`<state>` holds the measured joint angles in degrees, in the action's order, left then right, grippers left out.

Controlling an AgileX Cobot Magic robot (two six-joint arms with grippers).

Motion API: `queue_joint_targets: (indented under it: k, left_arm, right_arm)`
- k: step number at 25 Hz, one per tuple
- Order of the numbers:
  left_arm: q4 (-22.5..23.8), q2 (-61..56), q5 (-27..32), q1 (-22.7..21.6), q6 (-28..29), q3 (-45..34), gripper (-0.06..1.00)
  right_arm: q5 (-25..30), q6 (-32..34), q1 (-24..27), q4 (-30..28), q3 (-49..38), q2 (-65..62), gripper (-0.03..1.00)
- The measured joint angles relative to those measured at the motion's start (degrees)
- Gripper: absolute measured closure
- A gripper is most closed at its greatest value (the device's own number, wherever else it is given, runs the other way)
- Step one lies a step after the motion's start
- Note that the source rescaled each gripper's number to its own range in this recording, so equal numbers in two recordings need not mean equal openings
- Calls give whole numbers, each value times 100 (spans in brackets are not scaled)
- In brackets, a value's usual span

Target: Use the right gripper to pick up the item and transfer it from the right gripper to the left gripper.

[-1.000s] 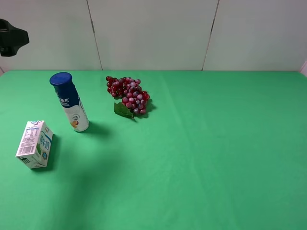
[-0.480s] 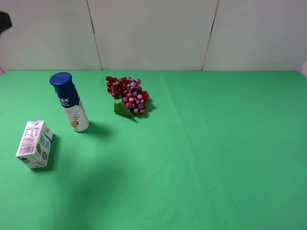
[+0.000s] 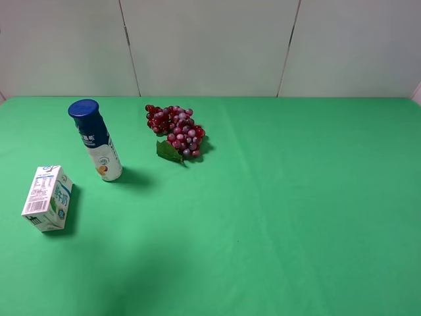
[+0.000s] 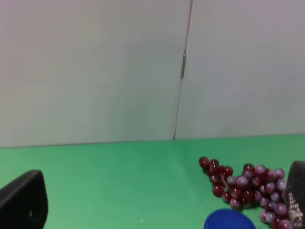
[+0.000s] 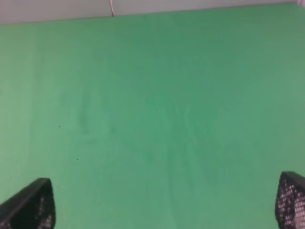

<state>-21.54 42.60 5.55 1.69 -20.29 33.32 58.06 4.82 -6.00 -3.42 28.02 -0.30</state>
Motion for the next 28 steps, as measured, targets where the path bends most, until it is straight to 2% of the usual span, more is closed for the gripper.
queue_joint_targets:
  k: [4,7,10,15,23,28]
  left_arm:
    - [1066,-535,560,0,978,0,-5]
    - [1652,-915,1021,0,1562,0,-5]
    - [2009,-1254,1579,0,1857,0,-5]
    - [2246,-1862,2417,0,1980,0,-5]
    - [2310,-2888,3716,0,1985,4,-5]
    - [2310,-3320,4874,0,1951,4,-5]
  right_arm:
    - [0,0,0,0,0,0,-3]
    - [0,0,0,0,0,0,-3]
    - [0,0,0,0,0,0,-3]
    - [0,0,0,0,0,0,-3]
    - [-7,0,0,6,0,0,-3]
    - [-7,0,0,6,0,0,-3]
